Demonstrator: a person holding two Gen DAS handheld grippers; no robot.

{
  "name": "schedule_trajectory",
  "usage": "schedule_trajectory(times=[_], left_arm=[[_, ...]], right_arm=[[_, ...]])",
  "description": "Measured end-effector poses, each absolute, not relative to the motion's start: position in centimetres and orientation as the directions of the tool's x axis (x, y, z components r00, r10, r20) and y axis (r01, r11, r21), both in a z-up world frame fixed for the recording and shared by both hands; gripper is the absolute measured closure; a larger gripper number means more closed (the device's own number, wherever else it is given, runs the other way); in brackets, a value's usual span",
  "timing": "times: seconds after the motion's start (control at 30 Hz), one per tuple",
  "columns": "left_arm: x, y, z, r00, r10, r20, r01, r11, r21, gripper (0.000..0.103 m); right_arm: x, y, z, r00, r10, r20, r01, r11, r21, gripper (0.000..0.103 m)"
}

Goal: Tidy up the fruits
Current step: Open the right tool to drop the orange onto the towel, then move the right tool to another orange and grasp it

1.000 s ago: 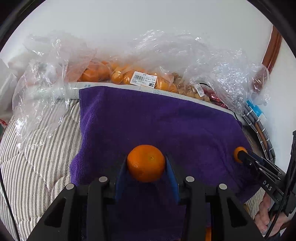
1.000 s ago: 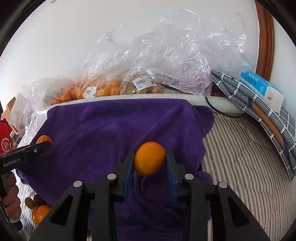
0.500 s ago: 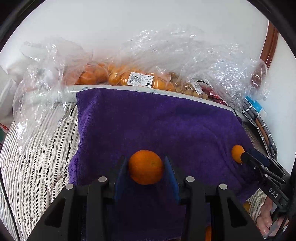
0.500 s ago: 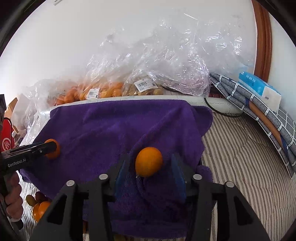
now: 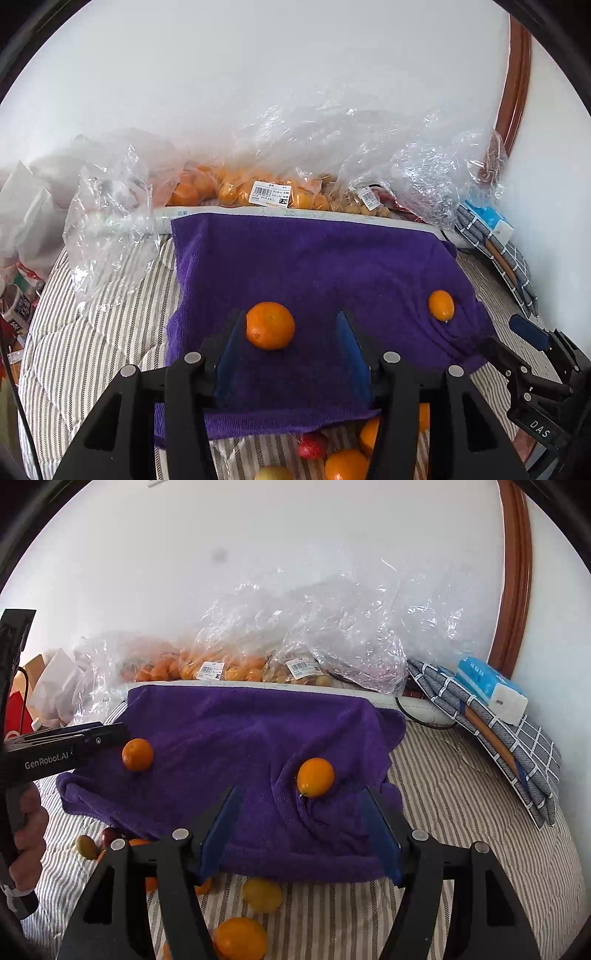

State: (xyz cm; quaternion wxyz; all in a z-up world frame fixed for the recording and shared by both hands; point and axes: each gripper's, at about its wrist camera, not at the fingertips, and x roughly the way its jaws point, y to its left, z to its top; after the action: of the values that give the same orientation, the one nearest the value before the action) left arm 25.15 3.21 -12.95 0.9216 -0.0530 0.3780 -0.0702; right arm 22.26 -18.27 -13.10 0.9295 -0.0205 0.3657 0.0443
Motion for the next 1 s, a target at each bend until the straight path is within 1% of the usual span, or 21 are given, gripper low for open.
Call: schedule_trajectory(times=[0.3, 0.47, 0.6, 0.77, 0.9, 1.0], left_arm=[[19.6, 4.5, -12.5, 0.703, -0.159, -0.693, 0.076, 0.986, -0.149, 0.054], [17.2, 5.0, -12.4, 0.689, -0.183, -0.702, 0.090, 0.982, -0.167, 0.054], [15.9, 4.9, -12.5, 0.681, -0.178, -0.711, 0.092, 0.983, -0.159, 0.054], [14.9, 5.5, -13.1, 0.680, -0.160, -0.716, 0.069, 0.986, -0.155, 0.054], [14.6, 6.6, -14.1, 0.665, -0.168, -0.727, 0.053, 0.982, -0.179, 0.054], [14.5, 7.4, -15.1, 0.655, -0.153, -0.740, 0.034, 0.984, -0.173, 0.054]], right_arm=[[18.2, -19.8, -12.7, 0.671, 0.109, -0.733, -0.031, 0.992, 0.120, 0.035], [16.2, -19.9, -12.8, 0.644, 0.122, -0.755, -0.034, 0.991, 0.131, 0.035], [14.8, -19.9, -12.5, 0.656, 0.137, -0.743, -0.045, 0.989, 0.143, 0.035], [14.1, -19.9, -12.8, 0.648, 0.140, -0.749, -0.045, 0.988, 0.146, 0.035], [13.9, -19.8, -13.6, 0.631, 0.151, -0.761, -0.048, 0.986, 0.157, 0.037], [13.7, -19.5, -14.2, 0.630, 0.137, -0.764, -0.047, 0.989, 0.139, 0.040]])
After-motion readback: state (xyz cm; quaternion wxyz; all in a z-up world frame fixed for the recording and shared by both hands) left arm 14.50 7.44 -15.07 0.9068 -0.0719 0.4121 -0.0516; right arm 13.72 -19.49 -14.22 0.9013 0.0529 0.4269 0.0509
